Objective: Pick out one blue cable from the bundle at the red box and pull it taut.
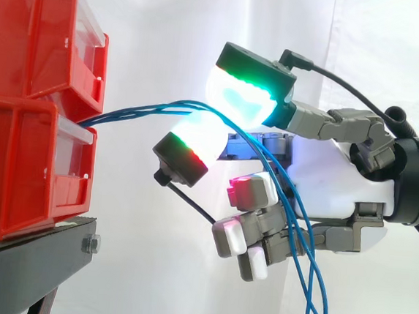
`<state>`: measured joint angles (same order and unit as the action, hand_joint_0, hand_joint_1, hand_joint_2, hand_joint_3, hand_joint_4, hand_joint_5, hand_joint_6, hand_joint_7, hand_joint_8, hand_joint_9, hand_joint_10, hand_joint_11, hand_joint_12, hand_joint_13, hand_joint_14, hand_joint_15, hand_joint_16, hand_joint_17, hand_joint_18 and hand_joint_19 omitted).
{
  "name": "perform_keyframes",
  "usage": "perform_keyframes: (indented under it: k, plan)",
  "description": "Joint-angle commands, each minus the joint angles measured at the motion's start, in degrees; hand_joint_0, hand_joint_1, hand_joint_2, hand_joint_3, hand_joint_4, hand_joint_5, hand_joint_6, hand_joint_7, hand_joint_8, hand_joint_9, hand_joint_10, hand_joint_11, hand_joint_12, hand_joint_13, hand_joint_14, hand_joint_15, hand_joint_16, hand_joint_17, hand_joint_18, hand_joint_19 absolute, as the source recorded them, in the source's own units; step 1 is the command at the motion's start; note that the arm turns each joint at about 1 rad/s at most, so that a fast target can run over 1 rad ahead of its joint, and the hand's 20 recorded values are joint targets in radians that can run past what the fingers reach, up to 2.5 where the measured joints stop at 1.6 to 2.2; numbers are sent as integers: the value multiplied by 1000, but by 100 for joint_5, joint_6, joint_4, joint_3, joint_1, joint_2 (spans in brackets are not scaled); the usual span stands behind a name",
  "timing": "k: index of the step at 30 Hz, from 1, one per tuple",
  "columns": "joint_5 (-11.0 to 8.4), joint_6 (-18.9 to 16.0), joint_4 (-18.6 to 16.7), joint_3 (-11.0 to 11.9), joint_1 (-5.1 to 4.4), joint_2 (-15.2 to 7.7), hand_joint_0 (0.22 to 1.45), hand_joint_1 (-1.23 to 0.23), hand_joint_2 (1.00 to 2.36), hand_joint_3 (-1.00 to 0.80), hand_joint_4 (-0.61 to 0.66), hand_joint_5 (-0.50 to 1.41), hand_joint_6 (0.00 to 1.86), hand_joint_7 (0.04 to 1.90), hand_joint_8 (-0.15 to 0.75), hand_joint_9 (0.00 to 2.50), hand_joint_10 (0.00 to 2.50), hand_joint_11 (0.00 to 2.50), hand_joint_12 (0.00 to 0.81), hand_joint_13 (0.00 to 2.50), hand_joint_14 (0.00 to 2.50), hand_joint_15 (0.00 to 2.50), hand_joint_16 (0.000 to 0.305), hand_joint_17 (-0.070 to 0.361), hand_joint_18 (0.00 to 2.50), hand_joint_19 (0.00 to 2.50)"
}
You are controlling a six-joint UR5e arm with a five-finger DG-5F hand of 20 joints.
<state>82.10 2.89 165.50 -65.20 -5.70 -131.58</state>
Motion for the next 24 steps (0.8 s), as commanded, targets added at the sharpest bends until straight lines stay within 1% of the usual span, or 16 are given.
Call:
perform_keyframes:
  k: [1,3,5,7,8,9,11,15,24]
  plan:
    - [-1,1,-9,-2,-2,1,620,-794,1013,-347,-10,-97,883,963,230,1174,32,796,313,953,27,677,45,101,785,802]
    - [-1,1,-18,-2,-2,1,639,-801,1012,-381,-18,-100,884,979,238,1168,29,804,315,954,26,681,45,102,789,790]
    - [8,1,-18,7,-2,1,716,-854,1006,-436,-133,-114,910,1051,232,1156,31,815,311,949,26,666,45,101,795,755]
    - [-1,1,-18,7,-2,1,745,-867,1003,-469,-211,-121,934,1049,231,1154,31,801,307,947,25,646,44,99,801,743]
    - [-1,1,-18,7,-2,-8,756,-869,1001,-484,-236,-121,935,1080,232,1152,31,797,308,945,27,651,44,99,802,741]
    - [-1,9,-9,7,-2,1,765,-870,1000,-500,-268,-119,947,1040,227,1148,31,807,299,946,25,649,44,98,801,735]
    - [8,1,8,7,-2,1,768,-875,1000,-500,-268,-117,952,1046,224,1157,31,801,297,943,26,646,43,97,807,731]
    - [-1,1,8,7,-2,1,725,-885,1000,-500,-260,-108,957,1027,224,1192,34,815,298,964,28,650,42,95,815,751]
    - [8,-8,0,7,7,-8,582,-881,1000,-500,-194,-84,942,1032,228,1248,32,821,298,987,27,673,43,96,825,773]
